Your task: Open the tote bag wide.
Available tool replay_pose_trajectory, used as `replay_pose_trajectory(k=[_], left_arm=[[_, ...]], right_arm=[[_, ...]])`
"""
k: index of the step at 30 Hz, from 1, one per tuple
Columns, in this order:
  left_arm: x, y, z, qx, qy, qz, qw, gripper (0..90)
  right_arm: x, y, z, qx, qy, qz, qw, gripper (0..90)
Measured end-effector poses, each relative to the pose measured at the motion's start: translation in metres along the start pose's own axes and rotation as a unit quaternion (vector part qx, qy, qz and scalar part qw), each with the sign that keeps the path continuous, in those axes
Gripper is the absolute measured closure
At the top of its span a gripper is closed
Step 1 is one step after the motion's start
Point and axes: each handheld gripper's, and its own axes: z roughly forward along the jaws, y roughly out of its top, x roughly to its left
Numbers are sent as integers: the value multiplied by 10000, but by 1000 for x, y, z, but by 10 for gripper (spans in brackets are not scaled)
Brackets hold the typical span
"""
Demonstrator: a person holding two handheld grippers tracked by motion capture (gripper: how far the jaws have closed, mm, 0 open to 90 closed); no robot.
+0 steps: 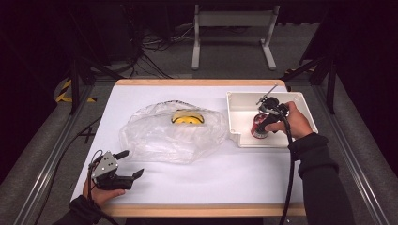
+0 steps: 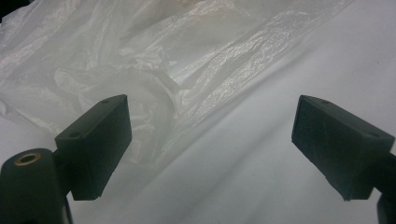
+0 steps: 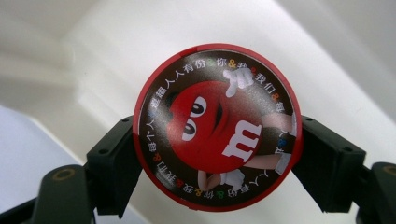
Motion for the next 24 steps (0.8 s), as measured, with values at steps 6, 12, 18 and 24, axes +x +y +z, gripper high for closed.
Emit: replay_pose_trajectory(k=[6,12,18,24], left_arm=[[0,0,1,15,-8,-10,10000,129],[0,0,1,9,-30,-8,10000,129],[1,0,0,-24,-39,-41,10000,129],[1,0,0,-21,-54,-9,10000,130]], right_arm=[[-3,-2,4,-7,-26,113,9999,221],[-2,-1,5,5,-53,120,9999,217],[-1,0,4,22,-139,111,9998,214],[0,2,4,5,-198,47,9998,210]])
